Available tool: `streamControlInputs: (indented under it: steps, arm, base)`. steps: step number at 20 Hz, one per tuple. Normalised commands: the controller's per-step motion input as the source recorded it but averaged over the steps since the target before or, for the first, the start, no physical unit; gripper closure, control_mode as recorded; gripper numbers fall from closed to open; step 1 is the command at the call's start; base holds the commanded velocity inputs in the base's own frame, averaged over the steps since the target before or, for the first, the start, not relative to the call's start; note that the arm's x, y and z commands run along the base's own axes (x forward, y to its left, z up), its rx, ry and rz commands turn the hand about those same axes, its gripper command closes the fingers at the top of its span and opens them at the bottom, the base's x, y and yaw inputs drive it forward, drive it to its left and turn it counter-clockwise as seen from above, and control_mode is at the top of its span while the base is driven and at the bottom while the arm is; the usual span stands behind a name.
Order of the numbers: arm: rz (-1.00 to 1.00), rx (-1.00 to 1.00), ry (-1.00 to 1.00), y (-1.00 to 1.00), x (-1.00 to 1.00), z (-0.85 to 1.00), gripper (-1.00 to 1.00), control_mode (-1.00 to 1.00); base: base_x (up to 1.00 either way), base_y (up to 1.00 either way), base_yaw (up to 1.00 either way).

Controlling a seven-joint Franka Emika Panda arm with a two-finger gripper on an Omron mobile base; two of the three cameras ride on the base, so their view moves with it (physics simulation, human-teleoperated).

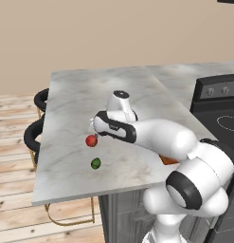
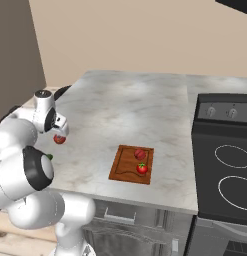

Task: Place the avocado, onion, tomato, and bell pepper on the cutting board.

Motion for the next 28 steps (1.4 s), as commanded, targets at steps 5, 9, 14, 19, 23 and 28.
streamControlInputs:
  steps: [5,9,14,19,23,28]
  arm:
    - [0.11,-0.1,-0.08,0.02,0.01,0.0,-1.0,-1.0]
    - [0.01,-0.1,-0.08,0.01,0.02,0.0,-1.0,-1.0]
    - [0.0,-0.01,-0.05,0.02,0.27,-0.11,-1.0,-1.0]
    - [0.0,0.0,-0.03,0.01,0.34,-0.16,-1.0,-1.0]
    - [0.0,0.0,-0.01,0.01,0.31,-0.09,-1.0,-1.0]
    - [0.0,0.0,0.0,0.14,0.13,-0.04,-1.0,-1.0]
  base:
    - [0.0,0.0,0.0]
    - [0.0,0.0,0.0]
    - [0.0,0.0,0.0]
    - [0.0,0.0,0.0]
    - [0.0,0.0,0.0]
    - [0.0,0.0,0.0]
